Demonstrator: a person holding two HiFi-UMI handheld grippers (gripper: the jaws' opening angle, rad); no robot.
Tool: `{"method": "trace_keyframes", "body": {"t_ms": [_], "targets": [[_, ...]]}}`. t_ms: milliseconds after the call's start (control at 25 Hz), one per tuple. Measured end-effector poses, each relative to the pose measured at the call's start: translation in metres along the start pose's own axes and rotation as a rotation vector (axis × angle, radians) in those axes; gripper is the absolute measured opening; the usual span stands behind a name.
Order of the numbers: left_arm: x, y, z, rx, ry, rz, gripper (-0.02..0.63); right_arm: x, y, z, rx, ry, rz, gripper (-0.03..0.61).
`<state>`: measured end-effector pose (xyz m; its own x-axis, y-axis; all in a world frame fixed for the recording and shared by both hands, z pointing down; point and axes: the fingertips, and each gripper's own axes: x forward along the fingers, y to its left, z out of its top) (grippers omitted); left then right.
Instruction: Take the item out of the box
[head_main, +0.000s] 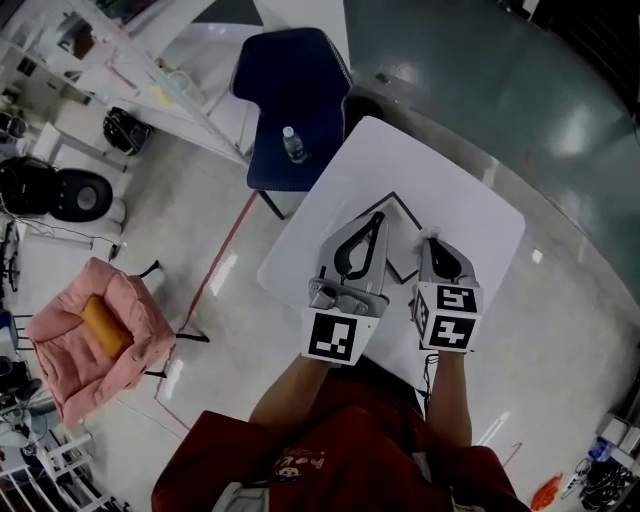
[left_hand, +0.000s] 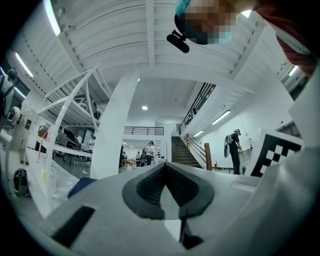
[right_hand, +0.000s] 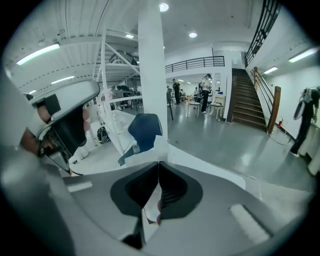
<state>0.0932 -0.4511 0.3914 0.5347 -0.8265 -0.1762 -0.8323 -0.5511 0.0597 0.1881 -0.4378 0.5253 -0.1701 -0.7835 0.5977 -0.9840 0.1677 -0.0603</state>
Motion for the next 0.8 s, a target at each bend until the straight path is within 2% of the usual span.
{"method": "trace_keyframes", "body": {"t_ms": [800], "targets": [[-0.030, -0.052, 0.064, 0.063, -0.081, -0.024, 0.002, -0.132, 0.007, 0.093, -0.049, -0.499, -0.043, 0.006]]}}
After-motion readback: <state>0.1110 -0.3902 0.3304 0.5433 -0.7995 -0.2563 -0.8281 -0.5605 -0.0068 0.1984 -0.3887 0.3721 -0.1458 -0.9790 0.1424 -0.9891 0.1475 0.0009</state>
